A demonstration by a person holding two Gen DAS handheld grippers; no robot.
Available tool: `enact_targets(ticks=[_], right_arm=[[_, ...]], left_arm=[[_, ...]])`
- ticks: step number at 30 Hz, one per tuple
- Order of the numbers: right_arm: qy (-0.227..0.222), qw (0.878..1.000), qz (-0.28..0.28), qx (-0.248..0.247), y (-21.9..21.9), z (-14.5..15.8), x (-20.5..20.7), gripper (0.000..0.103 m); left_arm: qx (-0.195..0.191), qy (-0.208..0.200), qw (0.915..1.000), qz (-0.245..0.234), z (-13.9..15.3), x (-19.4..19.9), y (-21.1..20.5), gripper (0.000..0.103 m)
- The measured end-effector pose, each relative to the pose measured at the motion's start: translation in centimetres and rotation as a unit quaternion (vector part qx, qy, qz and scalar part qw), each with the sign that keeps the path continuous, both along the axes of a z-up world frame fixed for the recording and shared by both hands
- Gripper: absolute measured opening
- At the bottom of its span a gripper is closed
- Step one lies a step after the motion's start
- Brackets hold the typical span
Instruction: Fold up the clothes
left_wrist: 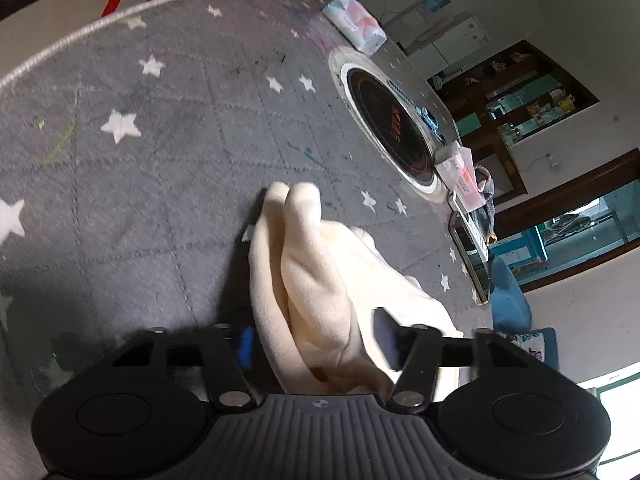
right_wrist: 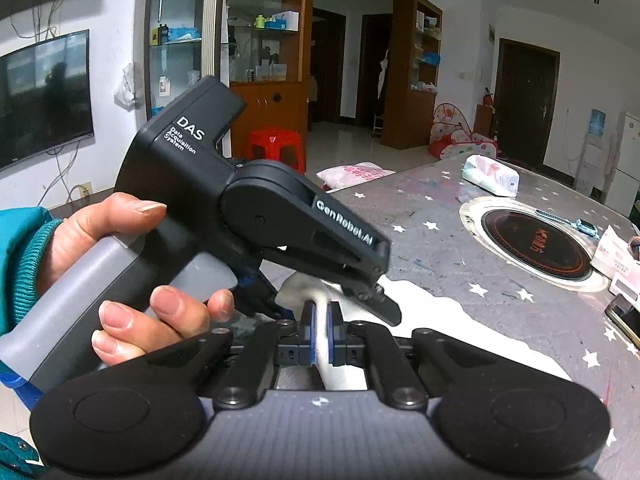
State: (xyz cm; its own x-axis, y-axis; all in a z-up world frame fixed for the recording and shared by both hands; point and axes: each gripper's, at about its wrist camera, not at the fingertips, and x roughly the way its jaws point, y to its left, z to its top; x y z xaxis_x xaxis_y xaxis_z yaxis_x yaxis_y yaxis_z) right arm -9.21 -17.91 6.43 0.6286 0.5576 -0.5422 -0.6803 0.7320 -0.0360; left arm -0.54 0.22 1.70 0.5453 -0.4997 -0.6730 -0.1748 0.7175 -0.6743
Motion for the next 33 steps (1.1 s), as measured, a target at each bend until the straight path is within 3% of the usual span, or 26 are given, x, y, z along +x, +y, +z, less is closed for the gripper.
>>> enact_targets(ticks=[4,10,14,19,21,25,27,29,33], right_arm=[[0.007,1.000,-0.001,0.006,-0.4,-0.2,-0.1,0.006],[0.015,1.000,-0.019,0.007,-2.1,-0.2,-0.3,0.014],[0.022,0.997,-0.073,0.001,-4.9,-0.4,0.3,0.017],[0.041,0.984,-0.176,-0.008,-10.2,-1.3,2.4,0.027],[0.049,0.976,-0.213,-0.004,-11.9,-1.7,3.2,0.038],[0.085,0.959,-0.270,0.030,-15.7,-3.0,5.0,0.040],[0.102,0.953,-0.280,0.048,-16.7,-3.7,5.7,0.040],[0.111,0.950,-0.285,0.059,-17.2,-4.1,6.1,0.048],[0.110,0.949,-0.289,0.064,-17.2,-4.6,6.2,0.044]], left_arm=[[0.006,0.002,1.0000,0.000,-0.3,-0.1,0.2,0.028],[0.019,-0.003,0.9998,-0.004,-0.3,-0.2,0.3,0.026],[0.027,-0.006,0.9996,-0.006,-0.2,-0.2,0.1,0.026],[0.034,-0.007,0.9994,-0.007,-0.1,-0.2,-0.1,0.026],[0.039,-0.008,0.9992,-0.007,0.0,-0.1,-0.2,0.026],[0.049,-0.010,0.9987,-0.010,0.1,-0.1,-0.5,0.026],[0.050,-0.010,0.9986,-0.011,0.1,-0.1,-0.5,0.026],[0.051,-0.010,0.9986,-0.011,0.1,-0.1,-0.5,0.026],[0.056,-0.011,0.9983,-0.013,0.2,0.0,-0.6,0.026]])
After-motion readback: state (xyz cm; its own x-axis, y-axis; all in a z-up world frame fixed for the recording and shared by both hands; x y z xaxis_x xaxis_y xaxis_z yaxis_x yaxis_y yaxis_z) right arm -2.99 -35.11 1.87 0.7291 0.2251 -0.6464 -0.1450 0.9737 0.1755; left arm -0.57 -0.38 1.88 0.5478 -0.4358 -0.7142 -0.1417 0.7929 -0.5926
